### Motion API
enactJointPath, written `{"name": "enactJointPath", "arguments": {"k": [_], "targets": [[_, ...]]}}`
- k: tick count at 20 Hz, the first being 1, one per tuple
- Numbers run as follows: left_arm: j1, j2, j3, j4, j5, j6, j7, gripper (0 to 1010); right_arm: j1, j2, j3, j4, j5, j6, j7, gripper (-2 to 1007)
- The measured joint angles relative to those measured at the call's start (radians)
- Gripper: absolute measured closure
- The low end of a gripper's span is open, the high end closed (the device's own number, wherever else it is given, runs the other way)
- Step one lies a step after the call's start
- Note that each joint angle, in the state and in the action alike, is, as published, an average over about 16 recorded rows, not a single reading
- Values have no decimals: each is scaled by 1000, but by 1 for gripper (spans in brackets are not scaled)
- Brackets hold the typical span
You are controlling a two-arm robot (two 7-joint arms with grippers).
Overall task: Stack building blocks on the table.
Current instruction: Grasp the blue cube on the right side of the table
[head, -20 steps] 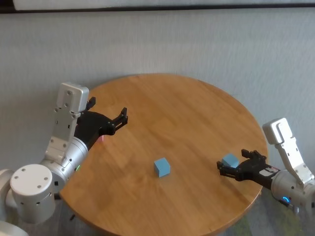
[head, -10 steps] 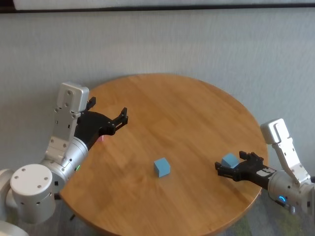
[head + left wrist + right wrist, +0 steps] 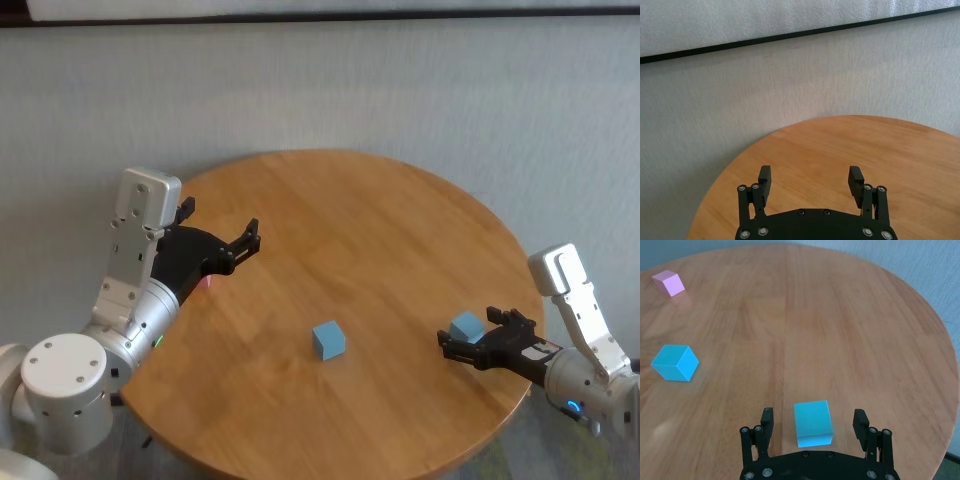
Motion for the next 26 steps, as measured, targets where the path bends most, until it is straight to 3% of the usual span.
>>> {"name": "enactJointPath", "arguments": {"k": [8,20,26], "targets": [[0,0,0,0,0,0,0,9,-1,1,0,-1,-1,-2,0,104],[0,0,0,0,0,0,0,9,-3,2,0,-5,4,-1,0,493],[0,0,0,0,0,0,0,9,-6,-1,3,-14,1,3,-5,614]]}}
